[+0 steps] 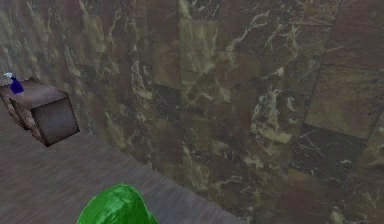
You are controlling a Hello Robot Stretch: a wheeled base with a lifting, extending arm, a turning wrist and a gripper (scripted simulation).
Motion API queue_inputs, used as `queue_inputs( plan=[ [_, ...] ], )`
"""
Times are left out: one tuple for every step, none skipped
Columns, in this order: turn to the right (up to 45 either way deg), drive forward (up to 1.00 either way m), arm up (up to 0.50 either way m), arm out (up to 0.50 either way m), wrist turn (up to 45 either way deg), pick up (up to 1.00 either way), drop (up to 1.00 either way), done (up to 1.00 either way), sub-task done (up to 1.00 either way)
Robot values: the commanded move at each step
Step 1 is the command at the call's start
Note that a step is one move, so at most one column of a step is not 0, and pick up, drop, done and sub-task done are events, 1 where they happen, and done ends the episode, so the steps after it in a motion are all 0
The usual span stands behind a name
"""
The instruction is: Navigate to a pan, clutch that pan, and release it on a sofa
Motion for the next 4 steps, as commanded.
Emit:
queue_inputs(
  plan=[
    [0.0,0.0,0.0,0.0,42.0,0.0,0.0,0.0,0.0],
    [0.0,0.0,-0.12,0.0,0.0,0.0,0.0,0.0,0.0],
    [0.0,0.0,0.0,0.0,0.0,1.0,0.0,0.0,0.0],
    [0.0,0.0,0.1,0.0,0.0,0.0,0.0,0.0,0.0]
  ],
)
